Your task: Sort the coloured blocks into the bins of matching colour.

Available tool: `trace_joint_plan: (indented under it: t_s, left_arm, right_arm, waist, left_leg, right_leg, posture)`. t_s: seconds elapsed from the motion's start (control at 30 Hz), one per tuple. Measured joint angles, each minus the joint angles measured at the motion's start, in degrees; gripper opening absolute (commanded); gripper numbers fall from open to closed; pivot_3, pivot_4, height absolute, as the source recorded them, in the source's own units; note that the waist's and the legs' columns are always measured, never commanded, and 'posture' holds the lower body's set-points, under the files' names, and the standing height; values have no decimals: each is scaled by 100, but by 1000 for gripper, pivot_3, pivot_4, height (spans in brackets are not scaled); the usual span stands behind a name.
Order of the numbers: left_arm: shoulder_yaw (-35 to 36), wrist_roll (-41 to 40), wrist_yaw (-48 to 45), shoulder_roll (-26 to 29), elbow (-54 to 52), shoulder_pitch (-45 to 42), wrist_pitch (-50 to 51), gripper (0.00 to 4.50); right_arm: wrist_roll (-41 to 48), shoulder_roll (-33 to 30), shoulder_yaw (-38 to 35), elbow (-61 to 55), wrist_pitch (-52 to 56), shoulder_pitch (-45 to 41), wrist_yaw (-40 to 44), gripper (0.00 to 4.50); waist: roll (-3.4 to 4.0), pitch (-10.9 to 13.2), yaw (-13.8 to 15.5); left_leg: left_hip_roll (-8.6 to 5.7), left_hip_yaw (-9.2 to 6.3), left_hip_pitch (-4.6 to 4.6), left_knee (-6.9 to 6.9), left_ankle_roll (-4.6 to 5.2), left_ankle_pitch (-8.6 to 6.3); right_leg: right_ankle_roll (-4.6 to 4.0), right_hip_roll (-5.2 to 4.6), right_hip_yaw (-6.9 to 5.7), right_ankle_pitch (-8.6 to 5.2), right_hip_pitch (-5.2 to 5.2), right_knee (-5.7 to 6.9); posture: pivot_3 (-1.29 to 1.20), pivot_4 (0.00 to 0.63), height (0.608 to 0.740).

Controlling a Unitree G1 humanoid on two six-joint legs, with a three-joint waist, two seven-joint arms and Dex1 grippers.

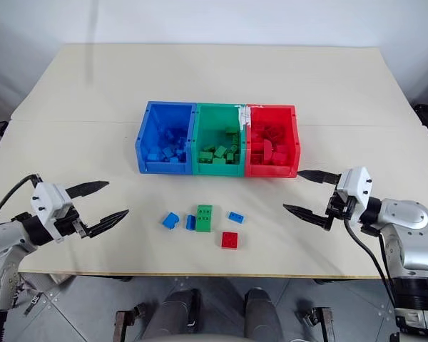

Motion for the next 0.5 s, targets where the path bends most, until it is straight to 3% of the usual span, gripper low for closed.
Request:
trace_joint_plan:
  t_s: [0.27,0.5]
  left_arm:
    - [-73,-168,-143,-34,-20,-146,82,4492]
    - [-952,-227,-527,-189,-353,-602,71,4492]
  right_arm:
    - [-11,103,-31,50,-118,-148,-43,4500]
    - [124,-57,-675,277,-424,416,146,4500]
  waist:
    - [0,0,12]
    - [0,0,123]
  left_leg:
    - [-2,0,0,1,0,0]
    - [-2,2,1,6,1,-1]
  right_leg:
    - [0,-2,-1,0,1,1]
    - [0,1,-1,0,7,-1]
  posture:
    - [0,150,740]
    - [0,150,740]
